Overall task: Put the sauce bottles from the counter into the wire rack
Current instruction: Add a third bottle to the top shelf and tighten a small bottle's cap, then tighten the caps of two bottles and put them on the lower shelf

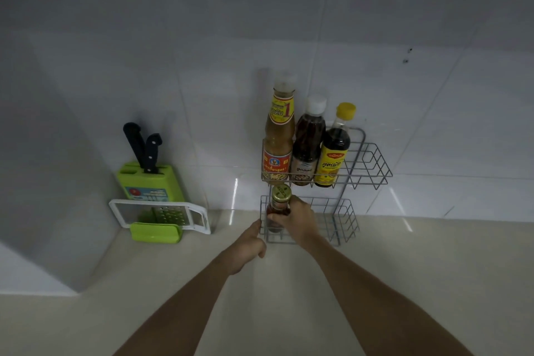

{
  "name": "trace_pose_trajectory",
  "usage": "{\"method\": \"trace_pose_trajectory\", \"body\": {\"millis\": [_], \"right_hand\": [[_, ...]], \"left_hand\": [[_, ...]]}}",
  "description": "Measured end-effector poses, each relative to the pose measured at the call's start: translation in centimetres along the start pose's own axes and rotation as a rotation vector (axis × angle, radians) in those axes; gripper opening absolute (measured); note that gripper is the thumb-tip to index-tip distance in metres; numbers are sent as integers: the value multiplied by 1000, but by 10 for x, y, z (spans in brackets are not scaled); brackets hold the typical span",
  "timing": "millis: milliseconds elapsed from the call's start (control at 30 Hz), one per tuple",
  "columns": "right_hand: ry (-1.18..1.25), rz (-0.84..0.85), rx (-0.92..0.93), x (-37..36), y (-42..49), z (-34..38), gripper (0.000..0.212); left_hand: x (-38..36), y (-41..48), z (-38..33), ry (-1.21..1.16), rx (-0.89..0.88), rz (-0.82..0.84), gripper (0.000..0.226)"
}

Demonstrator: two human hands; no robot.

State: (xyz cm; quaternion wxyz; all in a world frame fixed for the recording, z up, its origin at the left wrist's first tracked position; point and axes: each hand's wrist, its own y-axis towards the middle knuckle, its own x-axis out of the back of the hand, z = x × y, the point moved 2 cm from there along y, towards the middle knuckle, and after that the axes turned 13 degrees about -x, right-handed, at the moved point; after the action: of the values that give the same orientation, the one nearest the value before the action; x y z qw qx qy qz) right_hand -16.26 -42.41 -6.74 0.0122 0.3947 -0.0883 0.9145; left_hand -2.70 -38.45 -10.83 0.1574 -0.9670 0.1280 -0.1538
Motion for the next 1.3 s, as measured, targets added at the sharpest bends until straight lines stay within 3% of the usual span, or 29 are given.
{"method": "trace_pose_trajectory", "body": {"millis": [267, 633, 900, 1067, 1300], "right_hand": [[-40, 80, -31, -8, 14, 6, 52], [-20, 234, -46, -5, 0, 3, 48], [76, 142, 66, 26, -65, -6, 38], [134, 122, 173, 39, -124, -28, 32], [61, 177, 238, 33, -194, -62, 28]], "left_hand": [[0, -1, -3, -64, -30, 29, 91], [-3, -11, -4, -6, -40, 1, 89], [-19, -73, 3, 24, -104, -17, 82], [-44, -129, 24, 61, -147, 112, 78], [-108, -208, 53, 217, -252, 501, 85]]}}
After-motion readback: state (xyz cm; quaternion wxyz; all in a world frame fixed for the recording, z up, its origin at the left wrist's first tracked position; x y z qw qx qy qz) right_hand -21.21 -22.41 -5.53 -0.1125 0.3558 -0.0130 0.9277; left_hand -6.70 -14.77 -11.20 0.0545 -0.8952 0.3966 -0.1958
